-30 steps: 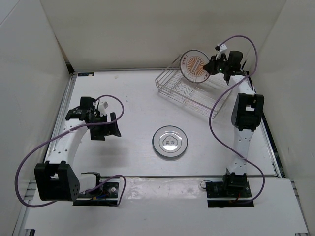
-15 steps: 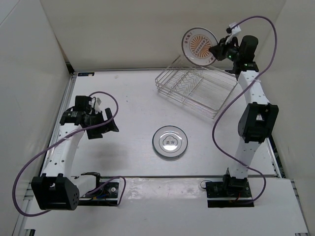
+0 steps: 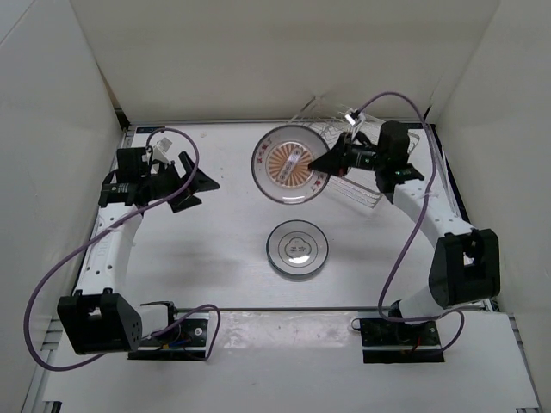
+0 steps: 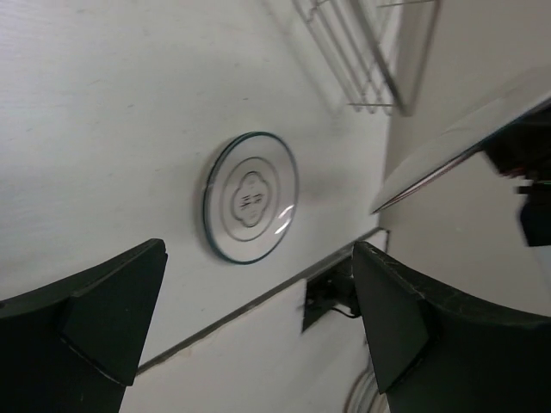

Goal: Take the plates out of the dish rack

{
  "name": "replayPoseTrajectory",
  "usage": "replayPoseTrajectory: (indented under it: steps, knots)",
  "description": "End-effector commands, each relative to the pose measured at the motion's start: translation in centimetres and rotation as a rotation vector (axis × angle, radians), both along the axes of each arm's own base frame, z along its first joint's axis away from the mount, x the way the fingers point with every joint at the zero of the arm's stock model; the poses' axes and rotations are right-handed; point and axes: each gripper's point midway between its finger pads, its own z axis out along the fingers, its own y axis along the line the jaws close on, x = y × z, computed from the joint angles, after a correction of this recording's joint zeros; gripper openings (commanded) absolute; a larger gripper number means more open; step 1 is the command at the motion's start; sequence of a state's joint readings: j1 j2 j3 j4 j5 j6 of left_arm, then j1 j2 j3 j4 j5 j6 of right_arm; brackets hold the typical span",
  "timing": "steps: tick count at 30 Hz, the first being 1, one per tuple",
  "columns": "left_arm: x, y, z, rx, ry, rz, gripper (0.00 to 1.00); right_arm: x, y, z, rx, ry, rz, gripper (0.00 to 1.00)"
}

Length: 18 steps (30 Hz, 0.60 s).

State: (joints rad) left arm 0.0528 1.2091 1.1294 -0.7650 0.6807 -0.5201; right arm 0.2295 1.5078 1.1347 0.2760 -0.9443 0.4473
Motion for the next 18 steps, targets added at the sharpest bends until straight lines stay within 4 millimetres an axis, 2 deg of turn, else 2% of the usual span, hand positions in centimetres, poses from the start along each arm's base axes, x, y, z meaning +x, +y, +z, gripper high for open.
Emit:
replayPoseTrajectory:
  steps: [1,3,7,11,12,13,14,15,18]
  knots:
    - [1.1,-2.5,3.3,-0.215,-0.079,-0.081,1.0,-3.3,1.1,1.7,0.059,0.058,0.074,0.0]
    - [1.5,-3.0,3.3,-0.239,-0.108,-0.104,1.0,-3.6,1.4,0.8,0.058,0.096,0.064,0.0]
    - [0.6,-4.3,2.4,-0.24,-0.098,-0.163,0.99,-4.9,3.5,0.8,0.069,0.138,0.153,0.0]
    - [0.7,-4.5,2.5,-0.254,-0.115,-0.165,0.96,-5.4,5.9,-0.5,0.087,0.229,0.221,0.0]
    - [0.8,-4.4,2.5,-0.251,-0.121,-0.164,0.95,-4.8,6.5,-0.8,0.1,0.233,0.238,0.0]
    - [0.9,-4.3,2.4,-0.247,-0.121,-0.16,0.93,-4.9,6.9,-0.6,0.106,0.232,0.254,0.0]
    - [0.4,-5.4,2.4,-0.242,-0.123,-0.203,0.93,-5.4,7.6,-0.5,0.113,0.261,0.283,0.0]
    - [0.4,-5.4,2.1,-0.235,-0.114,-0.2,0.91,-5.4,8.0,-0.1,0.129,0.251,0.295,0.0]
    - [0.1,-5.8,2.1,-0.22,-0.111,-0.214,0.86,-5.4,9.5,-0.5,0.152,0.324,0.327,0.0]
